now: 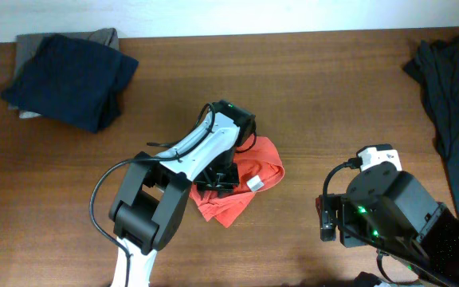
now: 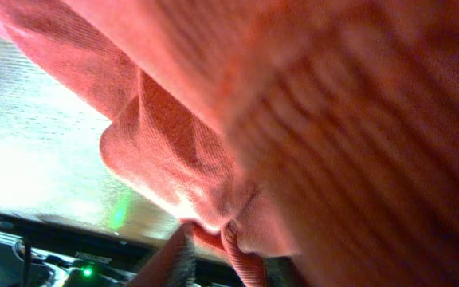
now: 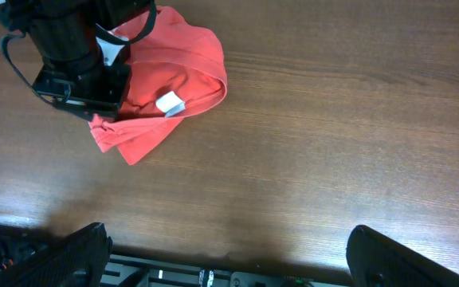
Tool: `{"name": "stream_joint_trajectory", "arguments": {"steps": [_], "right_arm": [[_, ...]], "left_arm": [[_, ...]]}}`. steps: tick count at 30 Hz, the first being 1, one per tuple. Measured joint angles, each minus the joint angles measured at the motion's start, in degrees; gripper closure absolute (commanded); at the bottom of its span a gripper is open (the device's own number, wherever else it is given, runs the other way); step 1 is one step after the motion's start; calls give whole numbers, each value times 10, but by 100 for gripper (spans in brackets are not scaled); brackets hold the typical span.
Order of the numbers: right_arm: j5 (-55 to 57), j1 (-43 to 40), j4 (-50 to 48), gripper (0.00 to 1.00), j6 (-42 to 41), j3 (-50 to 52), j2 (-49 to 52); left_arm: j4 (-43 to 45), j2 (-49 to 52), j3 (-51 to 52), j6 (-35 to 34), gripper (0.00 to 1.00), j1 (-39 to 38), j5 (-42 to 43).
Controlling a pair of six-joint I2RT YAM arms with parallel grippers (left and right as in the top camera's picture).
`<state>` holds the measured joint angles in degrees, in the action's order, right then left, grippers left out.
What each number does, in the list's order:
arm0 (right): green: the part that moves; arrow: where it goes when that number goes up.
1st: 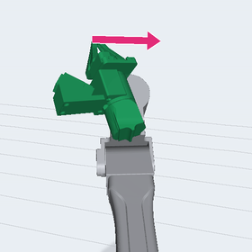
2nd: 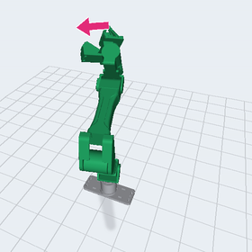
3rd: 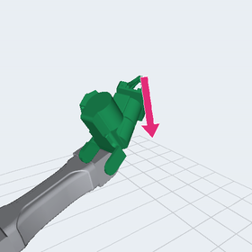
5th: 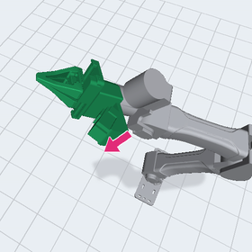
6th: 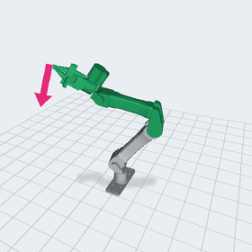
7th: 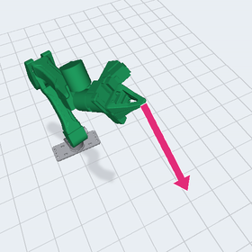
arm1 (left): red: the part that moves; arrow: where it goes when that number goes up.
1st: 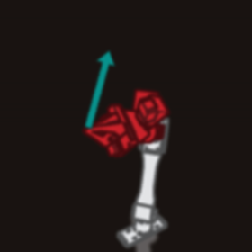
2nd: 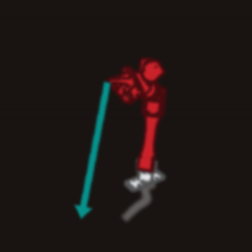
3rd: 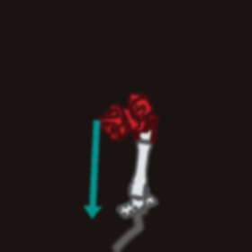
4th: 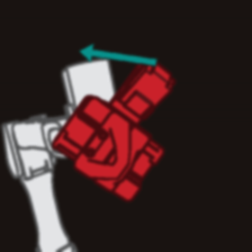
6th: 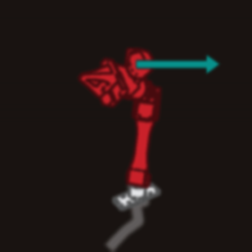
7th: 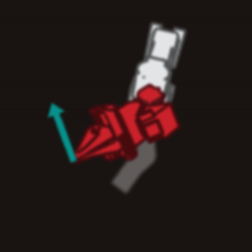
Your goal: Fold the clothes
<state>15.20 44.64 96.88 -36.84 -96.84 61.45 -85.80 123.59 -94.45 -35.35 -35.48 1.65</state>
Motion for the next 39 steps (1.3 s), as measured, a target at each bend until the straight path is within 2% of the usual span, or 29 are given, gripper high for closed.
{"name": "stream_joint_trajectory", "arguments": {"steps": [2,4,16,27,32,33,34,39], "right_arm": [[0,0,0,1,0,0,0],[0,0,0,1,0,0,0],[0,0,0,1,0,0,0],[0,0,0,1,0,0,4],[0,0,0,1,0,0,4],[0,0,0,1,0,0,4],[0,0,0,1,0,0,4],[0,0,0,1,0,0,4]], "left_arm": [[-1,-3,0,-2,94,0,-1],[-3,-6,0,-3,99,0,0],[-57,-48,1,-3,99,-8,-2],[-92,-86,1,-5,99,-85,-2],[-104,-86,1,-9,85,-109,-2],[-106,-86,1,-9,78,-112,-2],[-107,-86,1,-9,76,-114,-2],[-106,-86,1,-11,76,-116,-6]]}}
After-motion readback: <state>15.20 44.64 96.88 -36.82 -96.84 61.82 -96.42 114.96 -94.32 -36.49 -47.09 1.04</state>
